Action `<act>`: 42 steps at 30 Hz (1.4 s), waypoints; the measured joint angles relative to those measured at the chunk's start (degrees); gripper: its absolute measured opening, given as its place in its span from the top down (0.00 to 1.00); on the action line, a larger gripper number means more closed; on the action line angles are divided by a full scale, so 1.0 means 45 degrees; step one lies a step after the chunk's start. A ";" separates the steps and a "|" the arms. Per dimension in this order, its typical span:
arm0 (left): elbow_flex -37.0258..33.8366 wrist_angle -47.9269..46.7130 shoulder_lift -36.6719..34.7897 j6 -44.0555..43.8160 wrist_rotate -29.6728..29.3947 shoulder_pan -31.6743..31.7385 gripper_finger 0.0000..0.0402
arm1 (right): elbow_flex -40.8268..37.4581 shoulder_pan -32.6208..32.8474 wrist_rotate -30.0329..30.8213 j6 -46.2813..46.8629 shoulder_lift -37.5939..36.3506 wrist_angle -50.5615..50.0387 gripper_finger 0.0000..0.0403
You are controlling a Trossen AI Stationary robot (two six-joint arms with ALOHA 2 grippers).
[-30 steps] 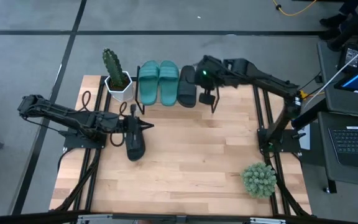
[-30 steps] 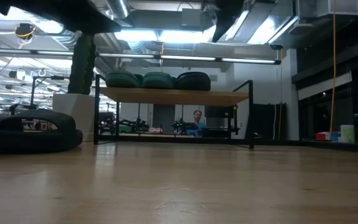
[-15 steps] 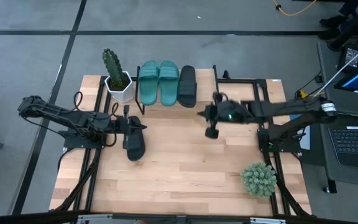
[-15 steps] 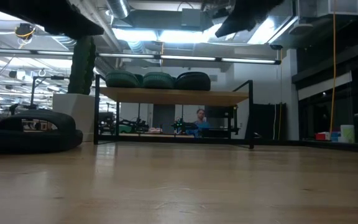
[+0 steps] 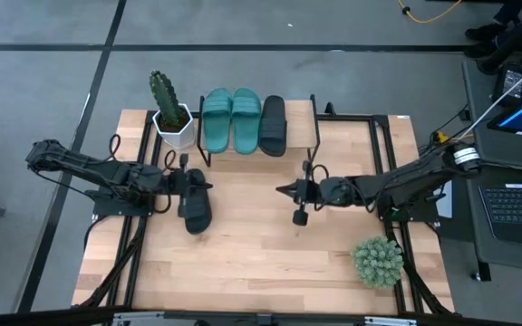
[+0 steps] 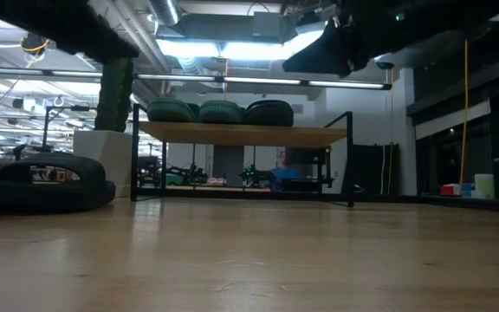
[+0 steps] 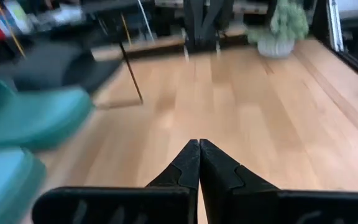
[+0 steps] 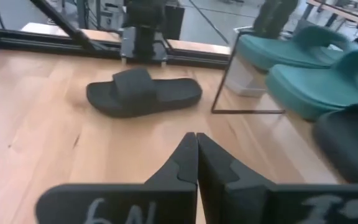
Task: Pick and place slides into the shelf
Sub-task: Put the black slipper on the shelf
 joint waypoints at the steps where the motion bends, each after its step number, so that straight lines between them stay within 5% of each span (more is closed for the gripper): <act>1: 0.0034 -0.0468 -0.0034 -0.0255 0.0105 0.0000 0.99 | -0.0001 0.0066 -0.0003 0.0001 0.0217 0.0165 1.00; 9: 0.1539 -0.5592 -0.0617 -0.2512 0.0241 0.0000 0.99 | 0.0000 0.0206 -0.0007 0.0636 0.1812 0.1519 1.00; 16: 0.1783 -0.5669 -0.0757 -0.2658 0.0380 0.0000 0.96 | 0.0000 0.0201 -0.0288 0.0849 0.2224 0.2077 1.00; 25: 0.1783 -0.5782 -0.0729 -0.2621 -0.0076 0.0000 0.70 | 0.0010 0.0201 -0.0615 0.0923 0.2220 0.2497 0.99; 29: 0.1783 -0.6390 -0.0729 -0.3088 0.0985 0.0000 0.62 | 0.0010 0.0201 -0.0611 0.0923 0.2220 0.2555 0.99; 34: 0.1793 -0.7136 -0.0733 -0.4235 0.2609 0.0000 0.59 | 0.0010 0.0201 -0.0613 0.0920 0.2220 0.2584 0.99; 42: 0.1784 -0.8120 -0.0454 -0.6743 0.2054 0.0015 0.59 | 0.0010 0.0201 -0.0615 0.0913 0.2220 0.2660 0.99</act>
